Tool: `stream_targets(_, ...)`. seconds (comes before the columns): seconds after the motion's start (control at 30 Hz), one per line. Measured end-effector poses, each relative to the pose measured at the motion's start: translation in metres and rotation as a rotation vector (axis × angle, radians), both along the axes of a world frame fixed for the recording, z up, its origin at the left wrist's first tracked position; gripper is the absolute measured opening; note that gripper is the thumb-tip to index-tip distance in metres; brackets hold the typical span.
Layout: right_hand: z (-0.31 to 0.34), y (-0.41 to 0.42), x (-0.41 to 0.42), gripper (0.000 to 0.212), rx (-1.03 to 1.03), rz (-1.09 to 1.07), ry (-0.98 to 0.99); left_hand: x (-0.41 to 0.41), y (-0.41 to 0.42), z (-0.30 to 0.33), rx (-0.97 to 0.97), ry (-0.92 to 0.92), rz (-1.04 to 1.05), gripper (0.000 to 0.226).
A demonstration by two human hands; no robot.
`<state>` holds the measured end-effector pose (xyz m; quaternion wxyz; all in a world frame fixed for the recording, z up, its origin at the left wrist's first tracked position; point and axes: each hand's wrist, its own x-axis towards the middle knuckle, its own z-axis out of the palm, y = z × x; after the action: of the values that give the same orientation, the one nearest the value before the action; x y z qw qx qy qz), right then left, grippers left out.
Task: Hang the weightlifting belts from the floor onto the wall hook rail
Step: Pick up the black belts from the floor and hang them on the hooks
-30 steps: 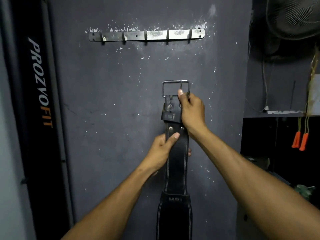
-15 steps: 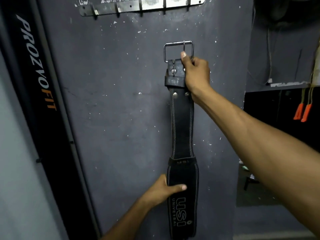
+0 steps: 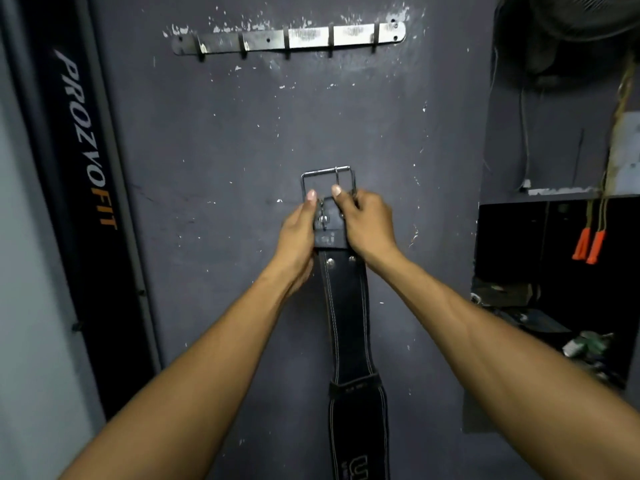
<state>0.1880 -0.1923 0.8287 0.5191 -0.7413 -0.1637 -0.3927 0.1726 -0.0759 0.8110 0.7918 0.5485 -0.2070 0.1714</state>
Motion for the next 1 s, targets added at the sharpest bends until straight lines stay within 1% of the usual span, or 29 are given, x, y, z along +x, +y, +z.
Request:
stream_targets(0.07,-0.004,0.004,-0.006,0.054,0.03,0.025,0.016,0.002,-0.01,0.012,-0.017,-0.013,0.161,0.036)
stream_targets(0.13,-0.01,0.001,-0.014,0.049,0.152,0.122,0.052,0.002,-0.015,0.015,-0.014,-0.044,0.242,0.036)
stream_targets(0.2,-0.031,-0.007,-0.023,0.042,0.254,0.287,0.104,0.001,-0.014,0.023,-0.028,-0.065,0.223,0.038)
stream_targets(0.3,-0.086,-0.005,-0.038,0.025,0.246,0.557,0.182,0.001,-0.011,0.044,-0.077,-0.054,0.22,0.035)
stream_targets(0.33,-0.096,-0.001,-0.039,0.021,0.281,0.577,0.171,0.001,-0.012,0.05,-0.082,-0.053,0.215,0.034)
stream_targets(0.4,-0.097,0.001,-0.036,0.024,0.35,0.561,0.118,-0.002,-0.014,0.058,-0.091,-0.05,0.196,0.031)
stream_targets(0.43,-0.094,-0.001,-0.034,0.026,0.357,0.59,0.114,-0.004,-0.015,0.062,-0.091,-0.055,0.184,0.031)
stream_targets(0.5,-0.103,-0.007,-0.032,0.029,0.28,0.688,0.174,-0.007,-0.013,0.075,-0.088,-0.076,0.176,0.034)
stream_targets(0.57,-0.132,-0.009,-0.033,0.03,0.15,0.686,0.255,-0.01,-0.006,0.093,-0.095,-0.102,0.185,0.036)
stream_targets(0.63,-0.152,-0.005,-0.037,0.028,0.182,0.636,0.257,-0.012,0.0,0.107,-0.092,-0.109,0.185,0.035)
stream_targets(0.73,-0.162,-0.002,-0.045,0.034,0.234,0.611,0.235,-0.01,0.003,0.11,-0.095,-0.092,0.194,0.032)
stream_targets(0.8,-0.174,-0.001,-0.049,0.032,0.211,0.637,0.239,-0.007,0.004,0.112,-0.103,-0.078,0.204,0.03)
stream_targets(0.9,-0.197,0.002,-0.051,0.03,0.213,0.585,0.228,0.0,0.005,0.115,-0.1,-0.072,0.212,0.033)
stream_targets(1.0,-0.176,0.005,-0.044,0.034,0.228,0.491,0.23,0.008,-0.002,0.117,-0.077,-0.09,0.193,0.032)
